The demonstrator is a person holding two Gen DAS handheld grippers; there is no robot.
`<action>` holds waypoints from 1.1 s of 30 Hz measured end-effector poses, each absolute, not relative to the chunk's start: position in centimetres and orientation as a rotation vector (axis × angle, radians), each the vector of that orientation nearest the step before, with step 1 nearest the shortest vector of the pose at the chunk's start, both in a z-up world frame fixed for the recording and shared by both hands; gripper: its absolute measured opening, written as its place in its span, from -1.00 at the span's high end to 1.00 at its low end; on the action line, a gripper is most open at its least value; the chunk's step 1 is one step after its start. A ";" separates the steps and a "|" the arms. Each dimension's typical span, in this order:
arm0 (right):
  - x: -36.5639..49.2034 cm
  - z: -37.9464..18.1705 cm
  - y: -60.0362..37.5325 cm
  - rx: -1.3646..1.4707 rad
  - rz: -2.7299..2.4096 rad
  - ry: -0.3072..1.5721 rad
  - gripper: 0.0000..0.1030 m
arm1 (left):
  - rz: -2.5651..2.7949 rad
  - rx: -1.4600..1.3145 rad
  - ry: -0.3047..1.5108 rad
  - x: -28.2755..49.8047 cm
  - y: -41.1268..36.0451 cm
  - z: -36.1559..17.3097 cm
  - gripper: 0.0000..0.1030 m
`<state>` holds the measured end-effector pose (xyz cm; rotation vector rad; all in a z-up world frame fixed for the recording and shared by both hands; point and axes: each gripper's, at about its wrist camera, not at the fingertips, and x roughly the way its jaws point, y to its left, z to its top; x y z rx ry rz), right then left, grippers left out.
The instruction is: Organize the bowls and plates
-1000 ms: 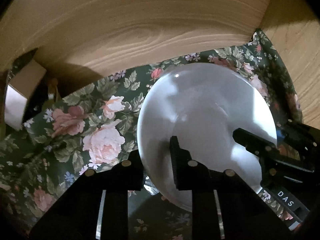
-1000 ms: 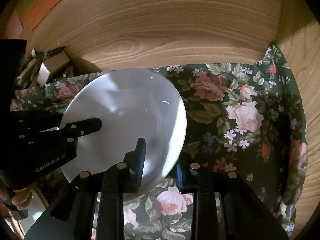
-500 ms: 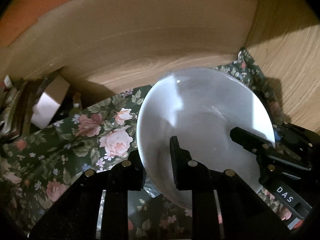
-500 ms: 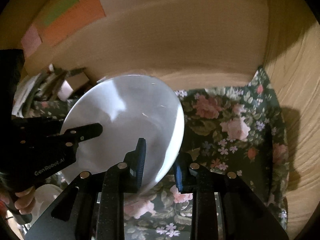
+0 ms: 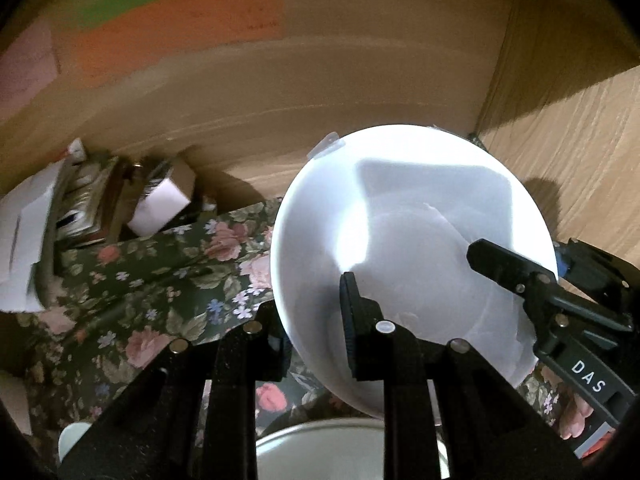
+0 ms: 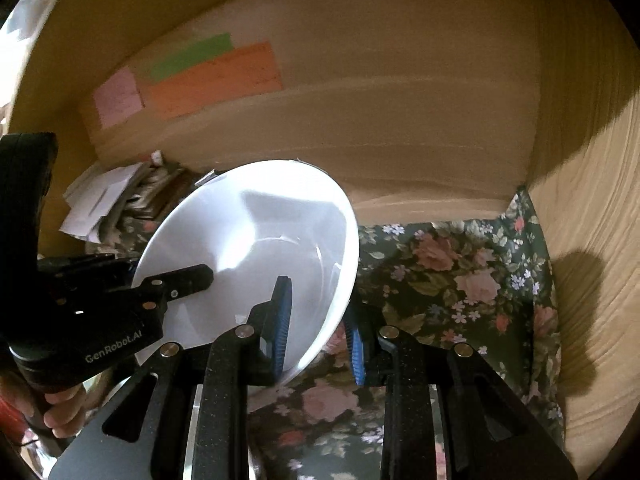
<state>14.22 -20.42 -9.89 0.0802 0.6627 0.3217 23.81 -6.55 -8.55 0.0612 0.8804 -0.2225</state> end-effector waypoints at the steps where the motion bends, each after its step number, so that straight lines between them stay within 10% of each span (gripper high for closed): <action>1: 13.9 -9.7 -20.2 0.078 0.323 0.657 0.55 | -0.219 0.061 0.874 23.5 -6.4 -8.4 0.60; 33: 8.8 -9.2 -10.2 -0.004 0.532 0.604 0.55 | -0.046 -0.039 0.796 13.4 3.5 -6.7 0.60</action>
